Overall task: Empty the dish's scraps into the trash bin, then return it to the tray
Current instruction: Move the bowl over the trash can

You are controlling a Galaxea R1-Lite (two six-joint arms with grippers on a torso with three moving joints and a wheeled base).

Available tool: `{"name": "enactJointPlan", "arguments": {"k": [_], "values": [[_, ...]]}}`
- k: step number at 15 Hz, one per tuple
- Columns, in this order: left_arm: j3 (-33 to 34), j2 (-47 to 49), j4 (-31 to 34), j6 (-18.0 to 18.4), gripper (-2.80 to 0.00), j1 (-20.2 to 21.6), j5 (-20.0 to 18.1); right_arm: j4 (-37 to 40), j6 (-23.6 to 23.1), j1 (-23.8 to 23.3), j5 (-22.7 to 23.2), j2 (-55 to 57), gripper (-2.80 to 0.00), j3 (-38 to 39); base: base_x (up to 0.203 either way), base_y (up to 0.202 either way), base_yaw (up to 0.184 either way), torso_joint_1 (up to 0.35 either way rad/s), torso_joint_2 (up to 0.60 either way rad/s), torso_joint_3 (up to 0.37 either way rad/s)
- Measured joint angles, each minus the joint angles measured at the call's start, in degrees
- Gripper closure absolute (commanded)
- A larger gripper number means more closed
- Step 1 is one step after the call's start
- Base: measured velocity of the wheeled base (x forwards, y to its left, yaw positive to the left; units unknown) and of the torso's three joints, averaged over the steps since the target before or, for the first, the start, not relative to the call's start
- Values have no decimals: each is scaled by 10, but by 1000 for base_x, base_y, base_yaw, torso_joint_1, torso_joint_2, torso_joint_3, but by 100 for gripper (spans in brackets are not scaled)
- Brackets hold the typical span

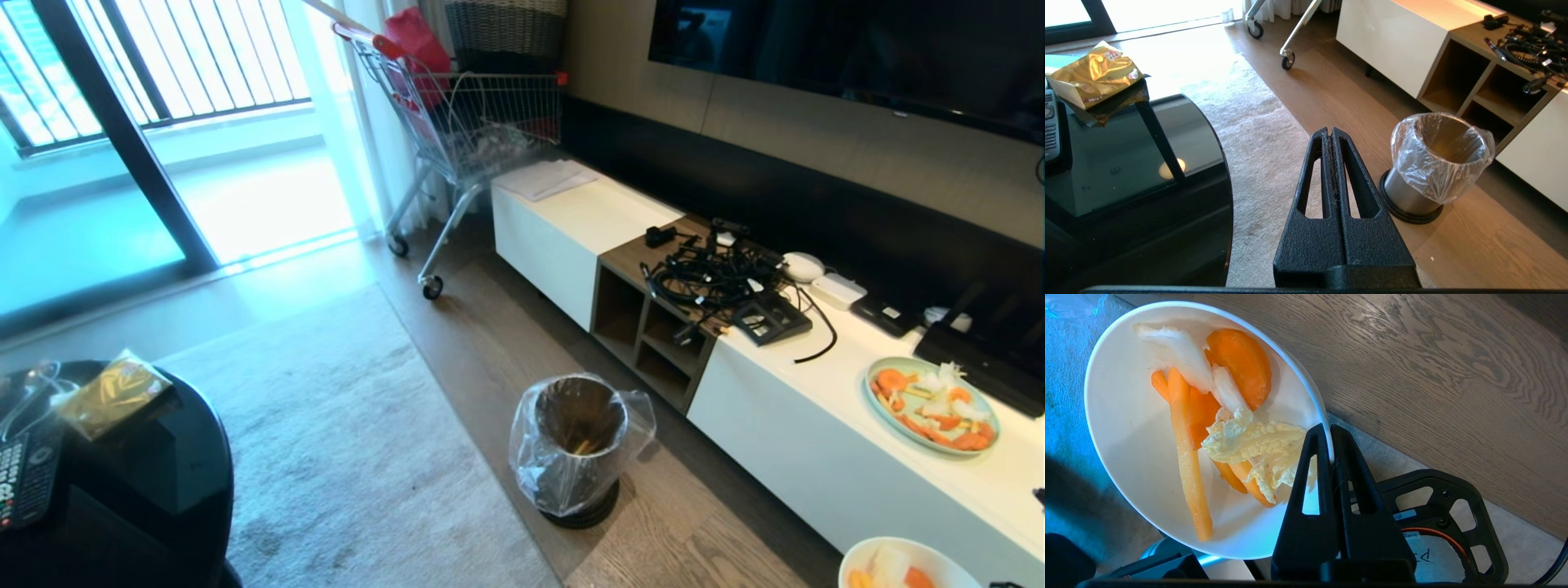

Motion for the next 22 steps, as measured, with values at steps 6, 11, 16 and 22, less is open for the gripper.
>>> {"name": "enactJointPlan", "arguments": {"k": [6,11,16,22], "values": [[0,0,0,0,0,0,0,-1,0,0,0,9,0,-10,0,0,0,1,2,-196],[0,0,0,0,0,0,0,-2,0,0,0,17,0,-19,0,0,0,2,3,-200],[0,0,0,0,0,0,0,-75,0,0,-1,25,0,-30,0,0,0,2,4,-198],[0,0,0,0,0,0,0,-147,3,0,0,28,0,-39,0,0,0,2,0,-199]]}}
